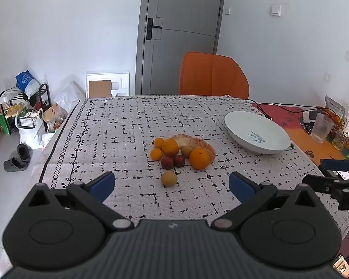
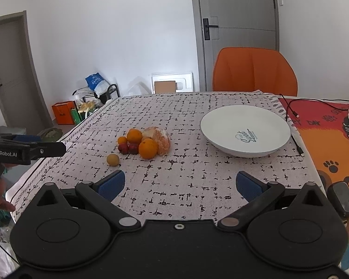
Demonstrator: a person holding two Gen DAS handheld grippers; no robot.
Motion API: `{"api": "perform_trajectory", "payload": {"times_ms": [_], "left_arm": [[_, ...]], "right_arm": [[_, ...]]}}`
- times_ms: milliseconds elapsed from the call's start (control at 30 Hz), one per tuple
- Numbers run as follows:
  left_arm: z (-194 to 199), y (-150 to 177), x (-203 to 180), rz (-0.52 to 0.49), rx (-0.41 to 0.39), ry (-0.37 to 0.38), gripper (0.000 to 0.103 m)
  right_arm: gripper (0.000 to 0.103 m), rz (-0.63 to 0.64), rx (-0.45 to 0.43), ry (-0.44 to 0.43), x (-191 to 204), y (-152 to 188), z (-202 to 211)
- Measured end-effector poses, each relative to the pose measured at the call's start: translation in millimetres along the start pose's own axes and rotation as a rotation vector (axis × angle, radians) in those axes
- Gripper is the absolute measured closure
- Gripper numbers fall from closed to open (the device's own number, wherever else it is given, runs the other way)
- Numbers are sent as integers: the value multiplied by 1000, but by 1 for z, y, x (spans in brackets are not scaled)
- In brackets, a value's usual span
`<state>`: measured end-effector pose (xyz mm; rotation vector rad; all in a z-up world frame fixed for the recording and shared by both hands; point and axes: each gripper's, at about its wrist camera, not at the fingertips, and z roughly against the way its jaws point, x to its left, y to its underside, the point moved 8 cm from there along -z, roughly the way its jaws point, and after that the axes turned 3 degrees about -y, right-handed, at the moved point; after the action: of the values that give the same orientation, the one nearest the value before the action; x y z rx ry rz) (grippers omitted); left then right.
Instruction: Organize fruits
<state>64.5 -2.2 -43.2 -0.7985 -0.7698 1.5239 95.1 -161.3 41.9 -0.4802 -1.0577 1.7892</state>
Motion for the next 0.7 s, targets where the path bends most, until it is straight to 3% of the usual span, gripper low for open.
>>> {"api": "perform_trajectory", "payload": {"times_ms": [700], "left_arm": [[0,0,0,-4,-2,3,0]], "right_arm": [[0,-2,3,-4,1,0,1]]}}
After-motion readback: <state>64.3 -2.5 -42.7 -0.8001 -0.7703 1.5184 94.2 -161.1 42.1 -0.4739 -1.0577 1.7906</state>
